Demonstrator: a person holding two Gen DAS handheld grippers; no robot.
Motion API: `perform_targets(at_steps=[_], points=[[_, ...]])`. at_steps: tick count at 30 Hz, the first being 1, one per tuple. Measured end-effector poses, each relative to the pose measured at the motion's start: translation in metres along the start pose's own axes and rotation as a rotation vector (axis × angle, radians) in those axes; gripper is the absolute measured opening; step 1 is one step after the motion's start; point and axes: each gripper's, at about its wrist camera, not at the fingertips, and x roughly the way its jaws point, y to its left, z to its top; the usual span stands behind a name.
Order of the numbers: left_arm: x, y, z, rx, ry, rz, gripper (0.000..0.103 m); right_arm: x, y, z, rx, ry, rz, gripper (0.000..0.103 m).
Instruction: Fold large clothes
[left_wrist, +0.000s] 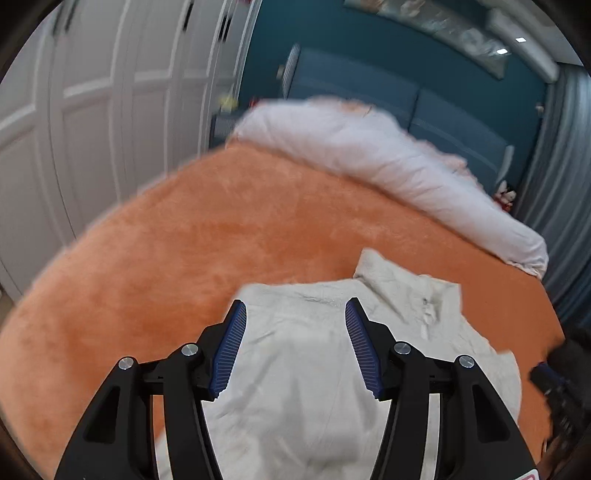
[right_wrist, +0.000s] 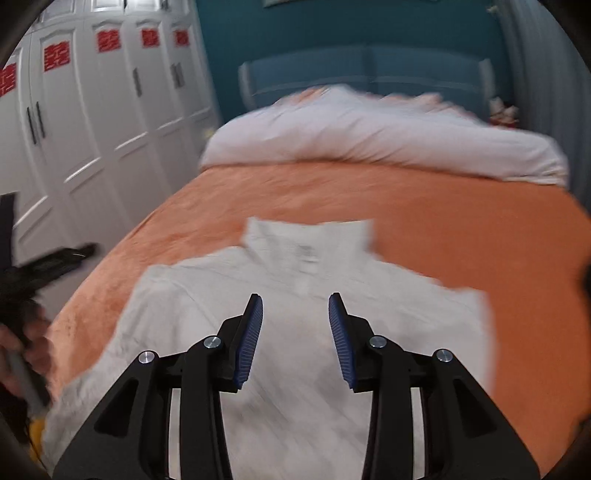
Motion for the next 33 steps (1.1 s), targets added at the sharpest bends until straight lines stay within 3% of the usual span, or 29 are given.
perform_targets(at_steps=[2, 6, 10, 13, 14, 15, 18, 19, 21, 23, 25, 27, 28, 30, 33], points=[[0.046, -0.001, 0.0, -0.018, 0.039, 0.032, 0.054, 0.059, 0.011, 0.021, 0.01, 0.05, 0.056, 0.036], [0.121, 0.018, -0.013, -0.032, 0.122, 0.137, 0.053, 0.148, 0.023, 0.049, 0.042, 0.115, 0.081, 0.037], [0.141, 0.029, -0.039, 0.06, 0.076, 0.229, 0.055, 0.213, 0.043, 0.065, 0.014, 0.157, 0.043, 0.041], [0.15, 0.035, -0.048, 0.058, 0.055, 0.23, 0.055, 0.259, 0.06, 0.073, -0.055, 0.213, 0.013, 0.042], [0.151, 0.035, -0.048, 0.056, 0.053, 0.231, 0.055, 0.271, 0.062, 0.072, -0.08, 0.254, -0.004, 0.019], [0.152, 0.036, -0.049, 0.055, 0.052, 0.231, 0.055, 0.282, 0.062, 0.072, -0.099, 0.28, -0.04, 0.004], [0.154, 0.04, -0.051, 0.046, 0.042, 0.224, 0.055, 0.267, 0.029, 0.084, 0.057, 0.158, 0.004, 0.003], [0.154, 0.039, -0.051, 0.047, 0.04, 0.225, 0.055, 0.268, 0.013, 0.081, 0.136, 0.151, 0.058, 0.003], [0.154, 0.036, -0.053, 0.058, 0.038, 0.232, 0.055, 0.286, 0.004, 0.063, 0.135, 0.199, 0.022, 0.003], [0.153, 0.034, -0.054, 0.063, 0.038, 0.239, 0.055, 0.285, -0.007, 0.06, 0.211, 0.174, 0.049, 0.005], [0.154, 0.034, -0.054, 0.062, 0.039, 0.239, 0.055, 0.264, -0.018, 0.064, 0.299, 0.085, 0.06, 0.013], [0.155, 0.033, -0.054, 0.067, 0.039, 0.246, 0.055, 0.23, -0.022, 0.065, 0.315, -0.054, -0.049, 0.012], [0.155, 0.032, -0.055, 0.072, 0.039, 0.252, 0.055, 0.214, -0.023, 0.064, 0.306, -0.08, -0.004, 0.011], [0.157, 0.03, -0.055, 0.084, 0.038, 0.266, 0.055, 0.212, -0.015, 0.061, 0.257, -0.032, 0.077, 0.006], [0.157, 0.028, -0.056, 0.092, 0.036, 0.277, 0.055, 0.231, 0.022, 0.054, 0.06, 0.101, 0.148, 0.005]])
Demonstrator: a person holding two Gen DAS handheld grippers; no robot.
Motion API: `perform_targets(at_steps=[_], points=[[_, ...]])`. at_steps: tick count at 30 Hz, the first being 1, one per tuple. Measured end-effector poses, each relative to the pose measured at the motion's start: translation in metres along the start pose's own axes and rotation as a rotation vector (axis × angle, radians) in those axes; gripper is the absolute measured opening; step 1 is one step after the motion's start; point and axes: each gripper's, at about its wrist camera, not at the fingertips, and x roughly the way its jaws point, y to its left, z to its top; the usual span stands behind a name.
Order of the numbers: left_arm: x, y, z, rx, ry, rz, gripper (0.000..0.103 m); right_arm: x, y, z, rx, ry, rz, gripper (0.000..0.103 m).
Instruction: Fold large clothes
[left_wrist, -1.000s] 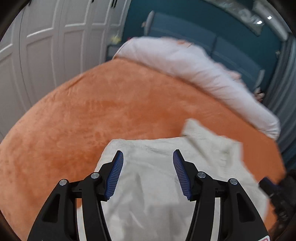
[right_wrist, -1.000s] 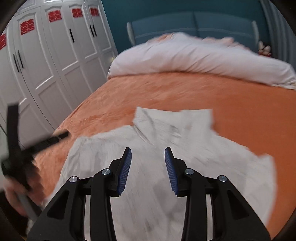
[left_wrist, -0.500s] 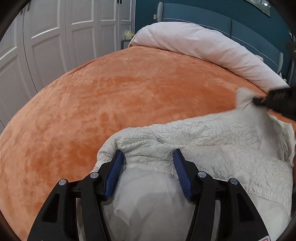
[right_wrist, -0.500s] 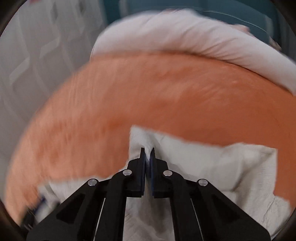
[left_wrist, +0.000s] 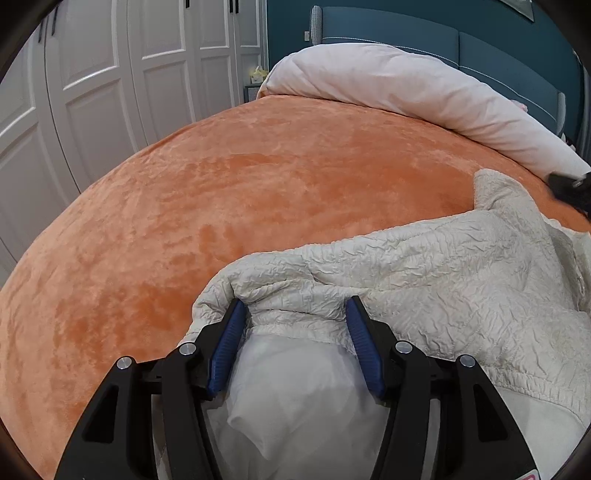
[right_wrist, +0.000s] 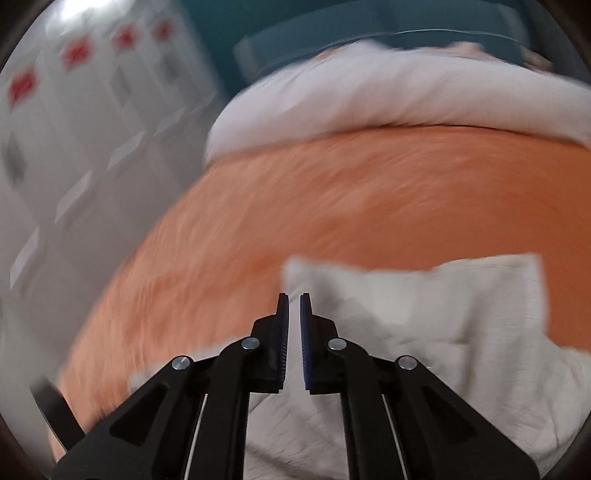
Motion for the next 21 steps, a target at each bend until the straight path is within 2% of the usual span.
perform_targets(at_steps=[2, 3, 5, 6, 7, 8, 9, 10, 11, 13, 15, 16, 17, 18, 20, 21], points=[[0.0, -0.001, 0.0, 0.002, 0.0, 0.004, 0.055, 0.036, 0.017, 0.005, -0.09, 0.118, -0.001, 0.006], [0.001, -0.001, 0.0, 0.004, 0.001, 0.006, 0.055, 0.061, 0.021, 0.009, -0.134, 0.189, -0.045, 0.004], [0.001, -0.002, -0.001, 0.005, 0.001, 0.009, 0.055, 0.09, 0.009, 0.019, -0.136, 0.235, -0.127, 0.0], [0.001, -0.002, -0.001, 0.005, 0.002, 0.01, 0.055, 0.092, 0.001, 0.025, -0.105, 0.214, -0.134, 0.0], [0.002, -0.002, -0.001, 0.007, 0.002, 0.012, 0.055, 0.083, -0.012, 0.034, -0.045, 0.13, -0.183, 0.0], [0.003, -0.002, -0.001, 0.008, 0.001, 0.015, 0.055, 0.067, -0.023, 0.04, -0.003, 0.038, -0.303, 0.002], [0.003, -0.003, -0.002, 0.01, 0.001, 0.017, 0.055, 0.049, -0.036, 0.043, 0.056, -0.034, -0.379, 0.003], [0.003, -0.004, -0.002, 0.015, -0.001, 0.023, 0.055, 0.029, -0.053, 0.041, 0.147, -0.078, -0.273, 0.001], [0.004, -0.005, -0.002, 0.021, -0.004, 0.03, 0.055, 0.016, -0.06, 0.037, 0.185, -0.083, -0.172, 0.001], [0.005, -0.008, -0.003, 0.032, -0.007, 0.043, 0.055, -0.005, -0.047, 0.017, 0.108, -0.07, -0.071, 0.001], [0.005, -0.008, -0.003, 0.034, -0.008, 0.045, 0.055, 0.002, -0.024, -0.002, 0.025, 0.021, 0.013, 0.001], [0.004, -0.008, -0.003, 0.034, -0.008, 0.046, 0.055, 0.016, -0.013, -0.014, -0.014, 0.11, 0.043, 0.001], [0.004, -0.008, -0.003, 0.034, -0.008, 0.045, 0.056, 0.029, -0.009, -0.022, -0.051, 0.156, -0.017, 0.0], [0.004, -0.007, -0.003, 0.033, -0.008, 0.043, 0.056, 0.033, -0.018, -0.022, -0.018, 0.149, -0.074, 0.0], [0.004, -0.006, -0.002, 0.027, -0.003, 0.038, 0.056, 0.011, -0.049, -0.013, 0.163, 0.021, -0.147, 0.0], [0.003, -0.006, -0.002, 0.027, -0.004, 0.038, 0.056, -0.011, -0.067, -0.011, 0.257, -0.065, -0.243, 0.004]])
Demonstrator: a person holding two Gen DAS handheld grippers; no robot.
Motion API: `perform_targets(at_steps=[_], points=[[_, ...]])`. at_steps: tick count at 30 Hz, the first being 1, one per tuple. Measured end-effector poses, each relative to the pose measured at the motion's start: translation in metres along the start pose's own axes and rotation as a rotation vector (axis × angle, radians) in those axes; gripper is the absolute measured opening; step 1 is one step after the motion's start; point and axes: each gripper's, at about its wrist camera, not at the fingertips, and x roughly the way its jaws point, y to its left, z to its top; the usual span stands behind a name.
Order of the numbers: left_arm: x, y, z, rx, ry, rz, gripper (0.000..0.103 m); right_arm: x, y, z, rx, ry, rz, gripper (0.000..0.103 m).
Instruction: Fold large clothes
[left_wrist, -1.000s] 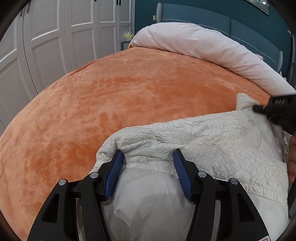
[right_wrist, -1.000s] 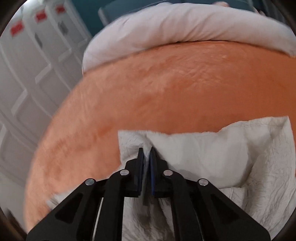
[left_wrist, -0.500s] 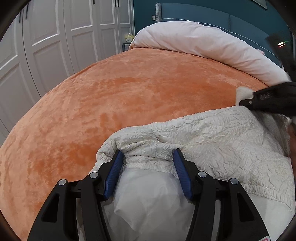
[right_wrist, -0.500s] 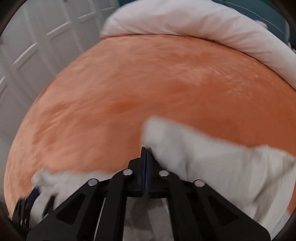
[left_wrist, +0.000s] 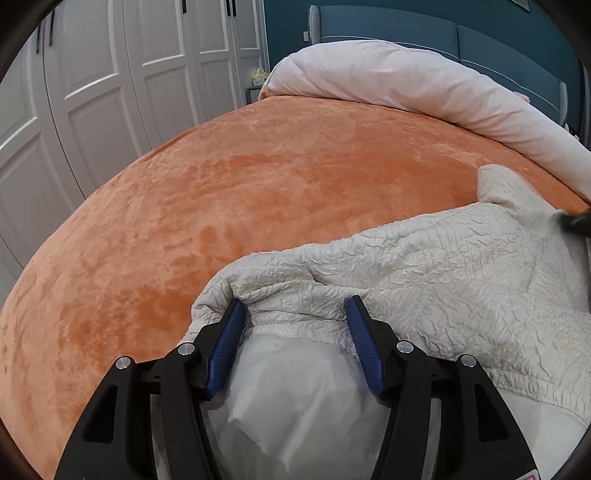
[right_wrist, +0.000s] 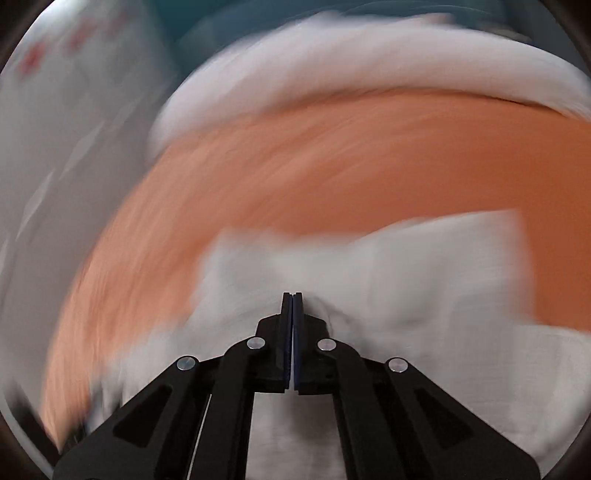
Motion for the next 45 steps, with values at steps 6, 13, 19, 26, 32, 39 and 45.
perform_targets(at_steps=[6, 13, 19, 26, 32, 39, 45], points=[[-0.005, 0.0, 0.006, 0.011, 0.01, 0.005, 0.056, -0.087, -0.089, -0.009, 0.166, -0.155, 0.006, 0.004], [-0.072, -0.044, 0.049, -0.035, -0.088, -0.145, 0.065, -0.05, -0.078, -0.006, -0.035, 0.173, 0.114, 0.004], [-0.018, -0.129, 0.041, 0.151, 0.056, -0.086, 0.066, -0.008, -0.087, 0.003, 0.025, 0.124, 0.003, 0.0], [-0.004, -0.124, 0.024, 0.127, 0.041, -0.085, 0.072, -0.025, -0.103, -0.017, 0.017, 0.103, 0.1, 0.003], [0.001, -0.125, 0.024, 0.123, 0.045, -0.077, 0.075, -0.002, -0.131, -0.01, 0.162, 0.096, 0.045, 0.0], [-0.029, -0.102, 0.018, 0.149, 0.059, -0.18, 0.076, -0.127, -0.197, -0.037, 0.314, -0.066, -0.12, 0.004], [-0.094, -0.057, -0.039, 0.199, 0.049, -0.179, 0.087, -0.208, -0.175, -0.088, 0.088, 0.068, 0.038, 0.026]])
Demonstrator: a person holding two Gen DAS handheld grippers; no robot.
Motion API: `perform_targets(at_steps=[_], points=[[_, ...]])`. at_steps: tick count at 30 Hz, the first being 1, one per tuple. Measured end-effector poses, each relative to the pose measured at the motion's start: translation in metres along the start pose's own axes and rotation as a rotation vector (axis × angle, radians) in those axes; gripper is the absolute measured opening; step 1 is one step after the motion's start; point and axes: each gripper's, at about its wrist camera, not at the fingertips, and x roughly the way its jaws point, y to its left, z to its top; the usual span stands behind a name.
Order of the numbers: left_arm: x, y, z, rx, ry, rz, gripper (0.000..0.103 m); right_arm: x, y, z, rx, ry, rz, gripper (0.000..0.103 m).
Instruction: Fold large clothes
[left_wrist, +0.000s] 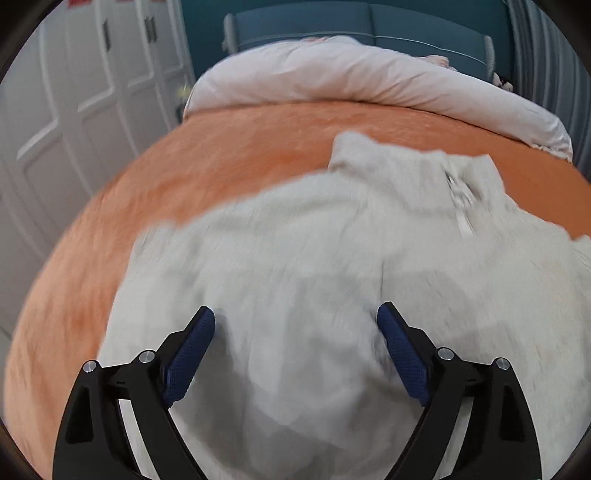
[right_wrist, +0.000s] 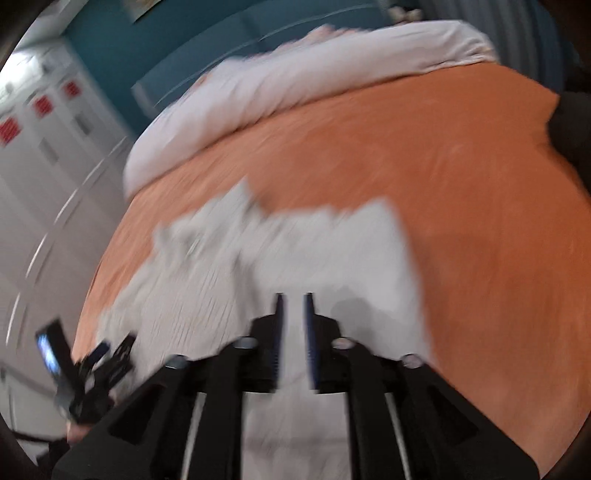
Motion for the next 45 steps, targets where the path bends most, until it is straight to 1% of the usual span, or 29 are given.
perform_targets(at_steps=[1, 3, 5, 6, 8, 9, 10, 12, 14, 16, 18, 20, 22, 24, 25, 27, 28, 30, 31, 33, 34, 36, 37, 38, 39, 40, 41, 43, 45], points=[[-0.003, 0.004, -0.006, -0.019, 0.02, -0.007, 0.087, 0.008, 0.01, -0.011, -0.002, 0.031, 0.035, 0.031], [-0.011, 0.012, -0.018, -0.046, 0.045, 0.005, 0.088, 0.024, 0.016, -0.019, 0.033, 0.079, 0.083, 0.054], [-0.02, 0.015, -0.023, -0.064, 0.049, 0.024, 0.088, 0.044, 0.021, -0.024, 0.08, 0.124, 0.087, 0.057], [-0.026, 0.017, -0.025, -0.069, 0.049, 0.03, 0.088, 0.057, 0.023, -0.03, 0.095, 0.18, 0.104, 0.042], [-0.044, 0.019, -0.029, -0.069, 0.025, 0.041, 0.088, 0.055, 0.04, -0.037, 0.085, 0.201, 0.113, 0.011], [-0.056, 0.022, -0.031, -0.065, 0.0, 0.049, 0.088, 0.046, 0.043, -0.04, 0.06, 0.167, 0.082, 0.007], [-0.066, 0.026, -0.031, -0.069, -0.024, 0.042, 0.087, 0.034, 0.039, -0.042, 0.029, 0.121, 0.031, 0.006], [-0.08, 0.035, -0.031, -0.09, -0.058, 0.021, 0.087, 0.027, 0.018, -0.047, 0.047, 0.094, -0.039, 0.006], [-0.093, 0.047, -0.033, -0.13, -0.081, 0.008, 0.087, 0.032, -0.003, -0.049, 0.129, 0.102, -0.013, 0.005], [-0.098, 0.059, -0.037, -0.142, -0.062, 0.035, 0.087, 0.017, -0.007, -0.045, 0.164, 0.096, -0.019, 0.011], [-0.107, 0.073, -0.045, -0.143, -0.046, 0.068, 0.087, -0.019, 0.003, -0.044, 0.089, 0.029, -0.041, 0.014], [-0.126, 0.095, -0.06, -0.158, -0.045, 0.081, 0.087, -0.063, 0.003, -0.053, 0.018, -0.013, -0.02, 0.017], [-0.151, 0.123, -0.08, -0.195, -0.047, 0.08, 0.087, -0.108, 0.001, -0.069, -0.043, -0.047, 0.032, 0.026], [-0.183, 0.153, -0.102, -0.236, -0.056, 0.097, 0.087, -0.155, -0.005, -0.092, -0.095, -0.083, 0.087, 0.041], [-0.198, 0.165, -0.111, -0.252, -0.073, 0.117, 0.087, -0.184, -0.009, -0.107, -0.122, -0.11, 0.112, 0.042], [-0.239, 0.191, -0.125, -0.287, -0.133, 0.168, 0.087, -0.241, -0.02, -0.134, -0.171, -0.185, 0.132, 0.045], [-0.273, 0.207, -0.131, -0.31, -0.198, 0.202, 0.087, -0.269, -0.024, -0.144, -0.189, -0.236, 0.124, 0.049], [-0.326, 0.227, -0.135, -0.336, -0.303, 0.258, 0.087, -0.324, -0.031, -0.159, -0.198, -0.329, 0.117, 0.07], [-0.361, 0.236, -0.136, -0.346, -0.371, 0.281, 0.088, -0.347, -0.031, -0.163, -0.192, -0.358, 0.124, 0.072], [-0.4, 0.241, -0.138, -0.34, -0.438, 0.289, 0.089, -0.369, -0.031, -0.168, -0.18, -0.33, 0.138, 0.074], [-0.414, 0.238, -0.141, -0.322, -0.442, 0.284, 0.09, -0.371, -0.031, -0.173, -0.185, -0.28, 0.134, 0.074], [-0.418, 0.228, -0.148, -0.273, -0.386, 0.234, 0.091, -0.36, -0.032, -0.188, -0.204, -0.17, 0.117, 0.075], [-0.407, 0.218, -0.159, -0.238, -0.314, 0.187, 0.091, -0.349, -0.036, -0.201, -0.218, -0.104, 0.086, 0.076], [-0.398, 0.212, -0.165, -0.226, -0.277, 0.169, 0.091, -0.335, -0.04, -0.213, -0.229, -0.049, 0.06, 0.076], [-0.381, 0.205, -0.176, -0.209, -0.209, 0.143, 0.091, -0.318, -0.043, -0.227, -0.245, 0.0, 0.015, 0.076], [-0.358, 0.195, -0.19, -0.199, -0.125, 0.117, 0.091, -0.302, -0.045, -0.237, -0.248, 0.018, -0.018, 0.076], [-0.339, 0.189, -0.201, -0.207, -0.071, 0.094, 0.091, -0.289, -0.047, -0.246, -0.246, 0.042, -0.042, 0.076], [-0.302, 0.176, -0.222, -0.24, 0.03, 0.042, 0.091, -0.262, -0.054, -0.26, -0.223, 0.11, -0.07, 0.076], [-0.273, 0.164, -0.236, -0.252, 0.098, 0.048, 0.091, -0.241, -0.06, -0.265, -0.196, 0.195, -0.1, 0.074]])
